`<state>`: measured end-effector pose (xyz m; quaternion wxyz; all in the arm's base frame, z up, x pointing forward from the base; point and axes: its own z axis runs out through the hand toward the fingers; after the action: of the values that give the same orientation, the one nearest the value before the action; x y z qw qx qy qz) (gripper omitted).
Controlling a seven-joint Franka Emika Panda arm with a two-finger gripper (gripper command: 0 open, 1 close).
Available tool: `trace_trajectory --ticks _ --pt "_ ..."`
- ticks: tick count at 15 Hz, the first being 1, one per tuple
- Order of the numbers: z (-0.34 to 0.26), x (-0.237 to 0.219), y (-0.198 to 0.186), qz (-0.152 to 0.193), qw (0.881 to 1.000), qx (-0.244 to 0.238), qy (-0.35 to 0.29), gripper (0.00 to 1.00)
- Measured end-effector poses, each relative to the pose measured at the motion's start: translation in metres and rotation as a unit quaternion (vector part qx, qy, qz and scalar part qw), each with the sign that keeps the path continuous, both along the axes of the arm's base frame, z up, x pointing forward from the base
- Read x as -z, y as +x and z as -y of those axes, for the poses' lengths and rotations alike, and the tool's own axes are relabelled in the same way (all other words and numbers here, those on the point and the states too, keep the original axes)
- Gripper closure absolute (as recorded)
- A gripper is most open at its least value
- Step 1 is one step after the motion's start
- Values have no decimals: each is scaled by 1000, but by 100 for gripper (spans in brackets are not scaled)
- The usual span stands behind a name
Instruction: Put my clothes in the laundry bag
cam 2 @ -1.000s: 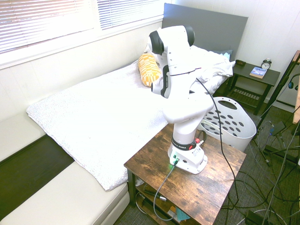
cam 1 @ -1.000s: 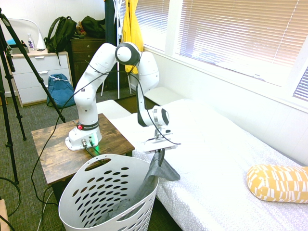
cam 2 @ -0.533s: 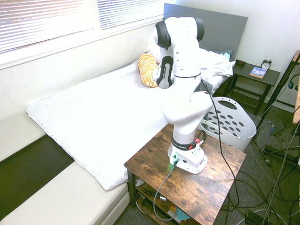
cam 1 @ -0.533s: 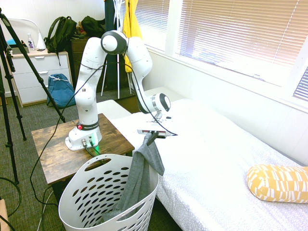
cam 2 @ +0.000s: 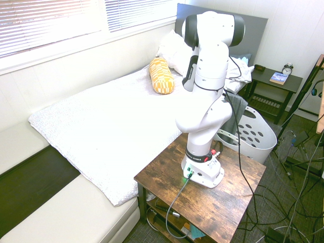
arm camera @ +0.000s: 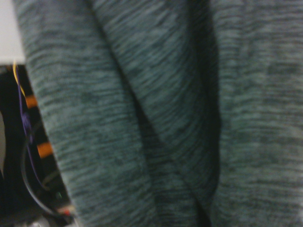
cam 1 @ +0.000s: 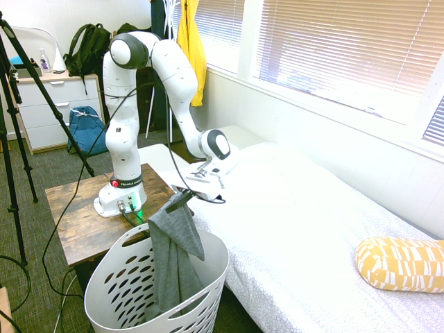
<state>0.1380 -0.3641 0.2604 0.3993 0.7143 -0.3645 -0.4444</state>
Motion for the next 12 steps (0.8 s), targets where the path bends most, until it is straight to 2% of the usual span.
trace_trajectory --ticks 3,7,10,12 --pt "5 35 1 107 994 -16 -20 0" --pt "17 47 13 227 972 -3 -61 0" --pt "45 29 27 290 949 14 -120 0" --pt "57 22 26 314 937 30 -151 0"
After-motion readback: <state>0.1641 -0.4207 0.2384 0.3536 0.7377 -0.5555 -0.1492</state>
